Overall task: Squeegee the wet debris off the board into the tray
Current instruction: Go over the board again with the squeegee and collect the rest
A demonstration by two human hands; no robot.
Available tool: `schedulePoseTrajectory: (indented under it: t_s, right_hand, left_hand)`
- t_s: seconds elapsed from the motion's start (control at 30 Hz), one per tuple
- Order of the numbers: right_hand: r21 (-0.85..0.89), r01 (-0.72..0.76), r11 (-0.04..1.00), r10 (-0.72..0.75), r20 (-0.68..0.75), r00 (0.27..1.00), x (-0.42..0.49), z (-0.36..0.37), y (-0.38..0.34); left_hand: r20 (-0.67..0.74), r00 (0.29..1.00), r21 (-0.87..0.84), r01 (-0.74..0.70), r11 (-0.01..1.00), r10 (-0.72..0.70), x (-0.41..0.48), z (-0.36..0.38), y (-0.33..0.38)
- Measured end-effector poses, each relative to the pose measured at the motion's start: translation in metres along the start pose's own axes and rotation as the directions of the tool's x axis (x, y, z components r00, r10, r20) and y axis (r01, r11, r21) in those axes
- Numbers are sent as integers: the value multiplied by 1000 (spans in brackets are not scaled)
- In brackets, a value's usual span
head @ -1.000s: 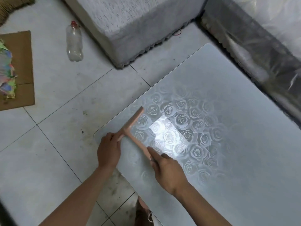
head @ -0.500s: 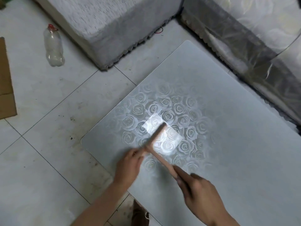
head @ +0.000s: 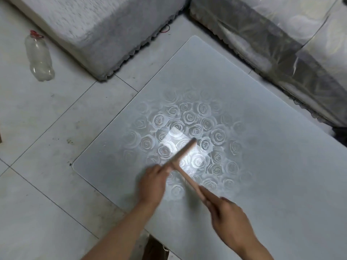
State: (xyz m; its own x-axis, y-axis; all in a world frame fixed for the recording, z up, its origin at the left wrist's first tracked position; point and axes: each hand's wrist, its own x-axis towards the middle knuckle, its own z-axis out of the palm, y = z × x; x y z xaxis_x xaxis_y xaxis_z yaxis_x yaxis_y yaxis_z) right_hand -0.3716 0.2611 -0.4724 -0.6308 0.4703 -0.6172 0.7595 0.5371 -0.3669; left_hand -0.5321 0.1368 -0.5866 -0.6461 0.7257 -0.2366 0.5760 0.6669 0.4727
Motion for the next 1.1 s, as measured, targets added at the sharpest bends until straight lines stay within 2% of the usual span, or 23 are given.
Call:
schedulePoseTrajectory:
  t_s: [0.07, 0.1, 0.2, 0.27, 0.33, 0.43, 0.5, 0.6, 0.67, 0.77, 0.87, 0.93, 1.0, 1.03, 1.1]
  right_hand:
    - [-41, -105, 994, 104, -11, 994, -21, -5, 22]
    - [-69, -141, 988, 140, -23, 990, -29, -8, 24]
    - [-148, -115, 982, 106, -61, 992, -33, -14, 10]
    - [-130, -21, 991, 9, -90, 996, -23, -22, -16]
    - [-67, 120, 991, -126, -103, 987, -4, -26, -53]
    - [-21, 289, 957, -290, -99, 952, 36, -14, -121]
    - [-44, 372, 927, -373, -33, 927, 65, 12, -178]
    - [-109, 360, 927, -359, 32, 933, 82, 29, -219]
    - [-171, 370, 913, -358, 96, 929, 82, 46, -233]
    - [-197, 345, 917, -333, 93, 938, 73, 49, -207]
    - [-229, 280, 932, -254, 139, 957, 56, 33, -164]
    - [-233, 246, 941, -217, 146, 965, 40, 22, -145]
    - [-285, 267, 920, -248, 102, 963, 28, 20, -146]
    - [-317, 293, 902, -284, 74, 956, 26, 22, -152]
    - [-349, 343, 872, -349, 46, 936, 27, 27, -174]
  left_hand:
    - [49, 995, -57, -84, 995, 87, -14, 15, 25]
    - [88, 992, -83, -80, 993, 87, -20, 20, 33]
    - [172, 985, -141, 36, 989, -11, -20, 20, 27]
    - [103, 995, -174, 28, 984, -10, -7, 1, 5]
    - [-73, 996, -169, 30, 985, -43, 8, -35, -27]
    - [-238, 965, -22, 112, 993, -114, 19, -83, -97]
    - [-284, 928, 19, 257, 966, -242, 13, -107, -153]
    - [-275, 927, 36, 275, 961, -255, 9, -108, -177]
    - [-254, 907, -13, 345, 938, -337, -1, -96, -185]
    - [-280, 876, -120, 375, 919, -394, -10, -74, -173]
    - [-246, 926, -182, 247, 952, -287, -27, -52, -149]
    - [-146, 958, -282, 200, 938, -248, -37, -44, -131]
    - [-42, 968, -360, 217, 907, -248, -40, -45, -125]
    - [-33, 967, -379, 223, 898, -254, -39, -48, -127]
    - [-131, 948, -374, 224, 900, -290, -37, -61, -142]
